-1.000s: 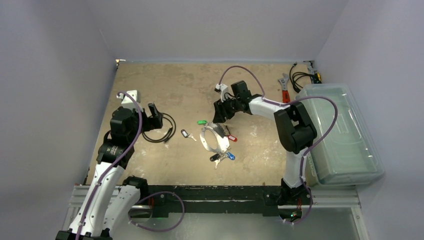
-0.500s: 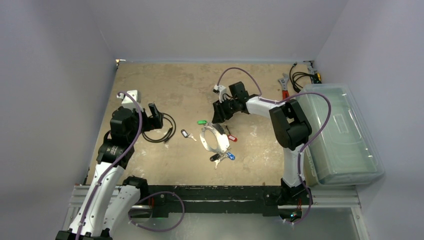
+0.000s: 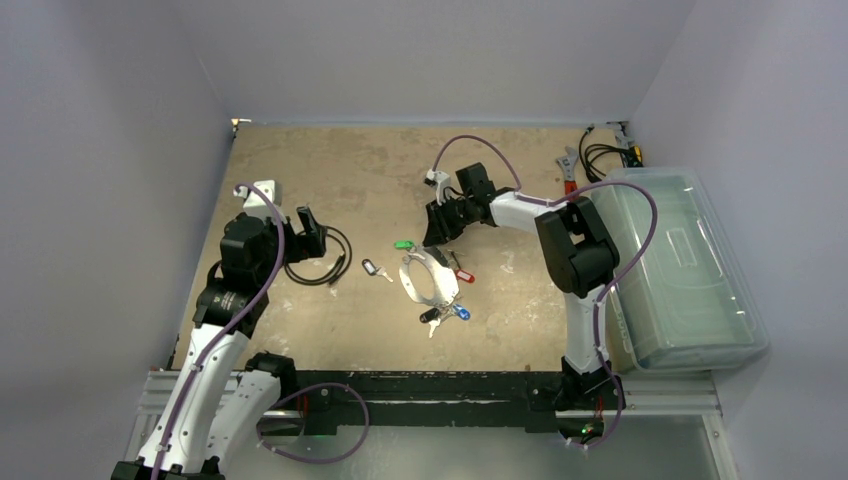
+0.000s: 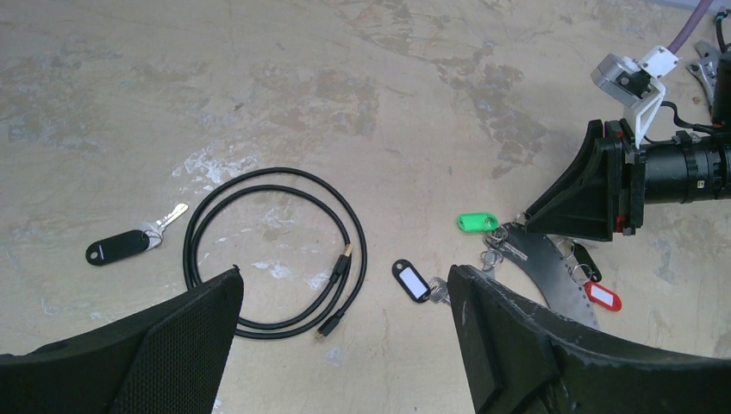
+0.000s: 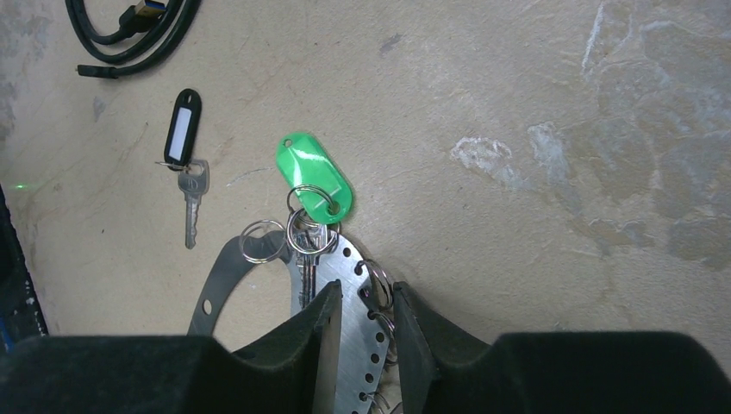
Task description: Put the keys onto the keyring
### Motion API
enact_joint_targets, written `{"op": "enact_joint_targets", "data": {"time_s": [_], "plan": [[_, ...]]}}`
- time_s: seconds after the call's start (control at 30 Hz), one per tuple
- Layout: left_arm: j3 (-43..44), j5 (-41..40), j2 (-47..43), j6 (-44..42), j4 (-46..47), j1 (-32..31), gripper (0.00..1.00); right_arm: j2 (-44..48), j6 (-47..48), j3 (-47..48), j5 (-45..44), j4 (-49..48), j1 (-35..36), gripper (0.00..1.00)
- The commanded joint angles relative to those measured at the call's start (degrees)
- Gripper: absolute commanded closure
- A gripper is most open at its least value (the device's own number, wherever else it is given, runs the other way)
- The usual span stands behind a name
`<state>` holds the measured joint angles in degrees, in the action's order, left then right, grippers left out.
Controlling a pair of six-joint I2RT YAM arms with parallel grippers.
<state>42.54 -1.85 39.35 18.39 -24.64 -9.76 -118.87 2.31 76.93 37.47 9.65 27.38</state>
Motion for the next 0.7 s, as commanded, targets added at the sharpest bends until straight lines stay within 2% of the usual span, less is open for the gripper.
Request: {"op": "enact_joint_targets", "data": {"time_s": [0.0, 0.33, 0.5, 0.67], "plan": [[1.40, 0.62, -0.69, -0.89, 2.06, 0.35, 0.12, 0.32, -0.19, 2.26, 2.89, 0.72, 0.39, 0.70], [1.40, 0.62, -0.77, -0.99, 2.06, 0.35, 0.12, -0.37, -0.06, 2.86, 3.09, 1.30, 0.51, 0.79], [1.42, 0.69, -0.77, -0.99, 2.06, 0.35, 0.12, -0.89, 0.62, 3.22, 3.04, 2.04, 0.78, 0.78], [1.39, 0.70, -0.77, -0.99, 2.06, 0.35, 0.12, -1.82, 1.53, 3.89, 2.38, 3.23, 1.01, 0.72]]}}
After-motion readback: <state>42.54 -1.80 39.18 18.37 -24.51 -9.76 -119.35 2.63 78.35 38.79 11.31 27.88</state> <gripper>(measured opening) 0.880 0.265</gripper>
